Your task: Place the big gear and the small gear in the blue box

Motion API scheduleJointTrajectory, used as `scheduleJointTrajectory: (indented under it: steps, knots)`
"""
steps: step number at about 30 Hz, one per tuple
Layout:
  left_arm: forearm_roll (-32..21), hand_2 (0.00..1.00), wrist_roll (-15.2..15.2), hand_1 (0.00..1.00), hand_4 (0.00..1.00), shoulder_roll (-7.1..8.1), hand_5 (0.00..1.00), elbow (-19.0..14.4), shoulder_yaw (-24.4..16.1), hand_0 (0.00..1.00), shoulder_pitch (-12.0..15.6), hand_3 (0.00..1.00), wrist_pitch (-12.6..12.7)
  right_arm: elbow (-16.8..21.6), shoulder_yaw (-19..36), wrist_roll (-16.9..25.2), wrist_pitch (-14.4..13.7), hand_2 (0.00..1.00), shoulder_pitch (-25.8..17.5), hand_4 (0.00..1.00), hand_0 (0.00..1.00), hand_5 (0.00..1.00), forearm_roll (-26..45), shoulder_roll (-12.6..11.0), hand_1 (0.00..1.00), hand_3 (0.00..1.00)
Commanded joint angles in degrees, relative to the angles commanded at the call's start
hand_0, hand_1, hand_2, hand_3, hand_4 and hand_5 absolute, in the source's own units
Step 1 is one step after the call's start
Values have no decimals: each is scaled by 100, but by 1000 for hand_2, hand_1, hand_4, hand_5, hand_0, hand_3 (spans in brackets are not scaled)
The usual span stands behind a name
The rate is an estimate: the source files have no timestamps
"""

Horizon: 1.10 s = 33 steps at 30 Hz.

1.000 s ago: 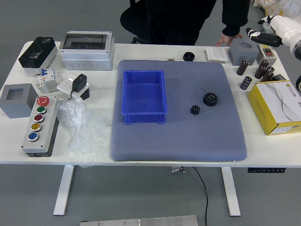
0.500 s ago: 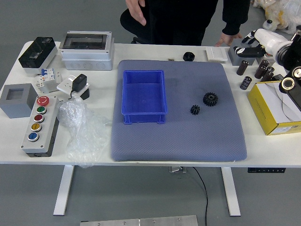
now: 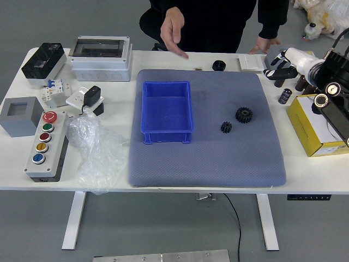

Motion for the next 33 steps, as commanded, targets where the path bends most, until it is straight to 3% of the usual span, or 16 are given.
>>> scheduleJointTrajectory:
  steps: [33]
  knots:
    - [-4,832,3,836,605,-33,370,0,44,865,2,787,-2,-759,-263,209,-122,701,116,673,494,398,319,364,532,746]
